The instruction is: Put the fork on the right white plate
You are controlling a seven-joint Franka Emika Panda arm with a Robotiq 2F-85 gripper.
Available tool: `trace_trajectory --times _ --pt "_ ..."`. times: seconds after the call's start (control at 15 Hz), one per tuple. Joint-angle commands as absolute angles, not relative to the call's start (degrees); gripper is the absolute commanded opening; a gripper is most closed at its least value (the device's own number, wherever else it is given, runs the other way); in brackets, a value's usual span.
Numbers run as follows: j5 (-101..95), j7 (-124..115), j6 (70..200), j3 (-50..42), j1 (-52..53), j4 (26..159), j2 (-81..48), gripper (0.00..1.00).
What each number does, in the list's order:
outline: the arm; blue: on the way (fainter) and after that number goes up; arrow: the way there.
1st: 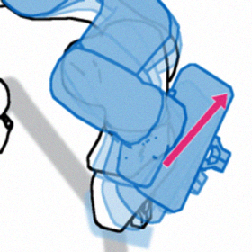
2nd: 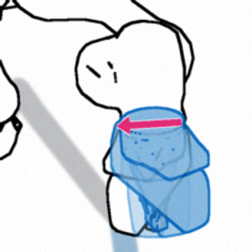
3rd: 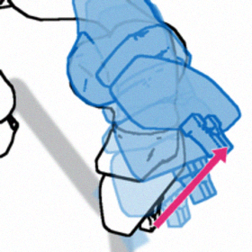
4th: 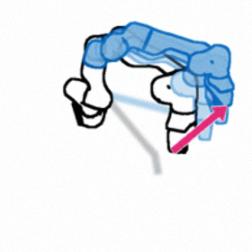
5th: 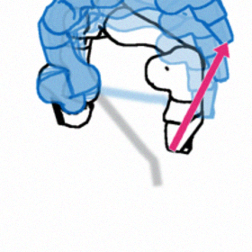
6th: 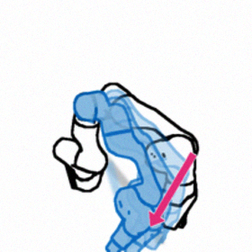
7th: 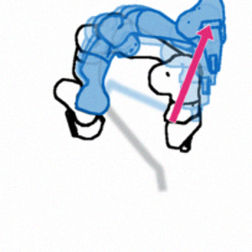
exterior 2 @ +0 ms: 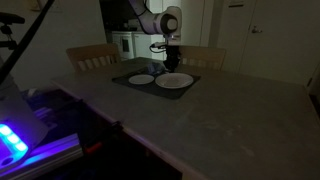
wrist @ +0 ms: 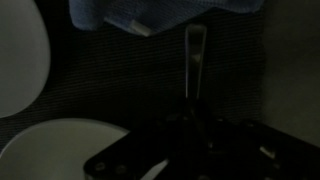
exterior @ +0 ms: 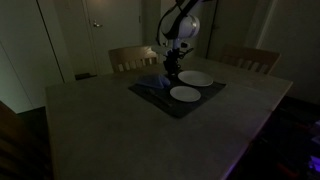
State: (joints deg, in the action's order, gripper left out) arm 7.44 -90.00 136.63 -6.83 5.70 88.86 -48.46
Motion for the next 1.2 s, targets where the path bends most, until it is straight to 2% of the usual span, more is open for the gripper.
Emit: trace_trajectory --times 0.0,1.13 --pt "6.56 -90.25 136.35 -7.29 6.49 90.91 -46.27 0.03" --pt "0.53 -96.88 134.38 -9.75 9.95 93.23 -41.02 0.03"
